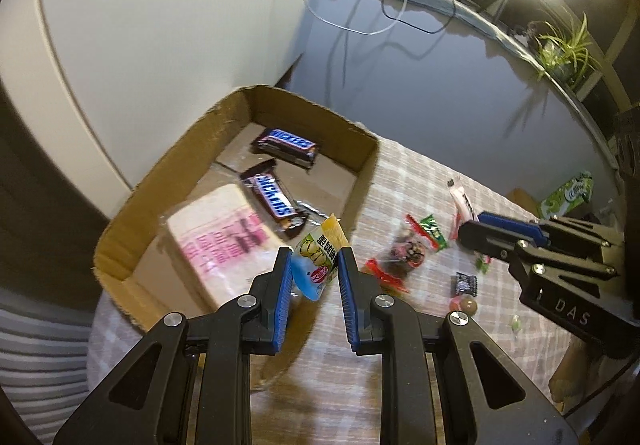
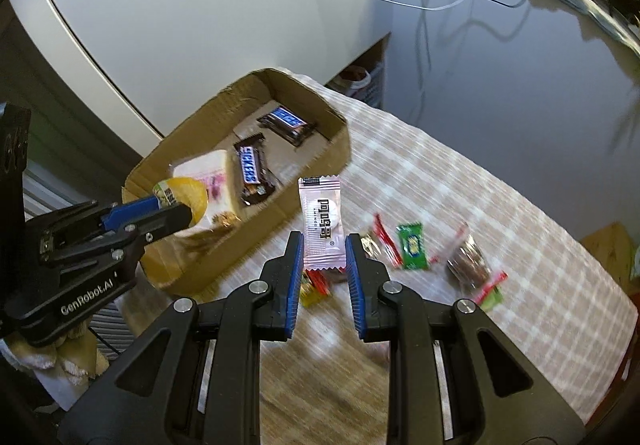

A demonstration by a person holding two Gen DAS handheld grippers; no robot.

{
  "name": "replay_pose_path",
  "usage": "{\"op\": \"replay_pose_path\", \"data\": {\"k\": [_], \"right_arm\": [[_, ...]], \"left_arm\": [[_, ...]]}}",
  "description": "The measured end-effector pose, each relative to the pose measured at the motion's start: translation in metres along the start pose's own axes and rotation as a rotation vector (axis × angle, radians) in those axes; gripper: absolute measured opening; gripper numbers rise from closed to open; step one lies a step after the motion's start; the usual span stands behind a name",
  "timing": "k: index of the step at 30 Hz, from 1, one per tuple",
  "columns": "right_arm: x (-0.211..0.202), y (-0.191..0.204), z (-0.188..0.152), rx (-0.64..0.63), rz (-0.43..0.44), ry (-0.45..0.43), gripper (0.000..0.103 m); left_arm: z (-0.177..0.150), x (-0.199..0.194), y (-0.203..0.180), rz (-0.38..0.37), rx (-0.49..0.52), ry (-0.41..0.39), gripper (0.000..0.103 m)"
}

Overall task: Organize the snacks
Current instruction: 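Carry the pink-and-white candy over the box while the left tool holds a yellow-green candy, then open the right tool over the box while the left tool releases its candy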

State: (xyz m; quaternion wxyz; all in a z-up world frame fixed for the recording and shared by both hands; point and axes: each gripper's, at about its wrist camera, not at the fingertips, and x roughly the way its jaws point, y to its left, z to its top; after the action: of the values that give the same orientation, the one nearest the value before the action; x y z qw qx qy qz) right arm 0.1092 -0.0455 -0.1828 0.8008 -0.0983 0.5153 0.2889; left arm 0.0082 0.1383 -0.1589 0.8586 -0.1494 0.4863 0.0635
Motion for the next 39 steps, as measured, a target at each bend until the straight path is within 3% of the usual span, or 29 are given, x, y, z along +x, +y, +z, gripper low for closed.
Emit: {"op": "replay_pose_path", "data": {"k": [17, 39], "right_arm": [[0.042, 0.043, 0.042, -0.097, 0.022, 0.046, 0.022], [0.073, 0.060, 0.055, -0.135, 0.038, 0.096, 0.022]], "left_arm": [[-0.003, 0.006, 0.042, 0.050, -0.071, 0.020, 0.021], [0.001, 0.019, 0.054, 0.066, -0.092, 0.042, 0.022]]}}
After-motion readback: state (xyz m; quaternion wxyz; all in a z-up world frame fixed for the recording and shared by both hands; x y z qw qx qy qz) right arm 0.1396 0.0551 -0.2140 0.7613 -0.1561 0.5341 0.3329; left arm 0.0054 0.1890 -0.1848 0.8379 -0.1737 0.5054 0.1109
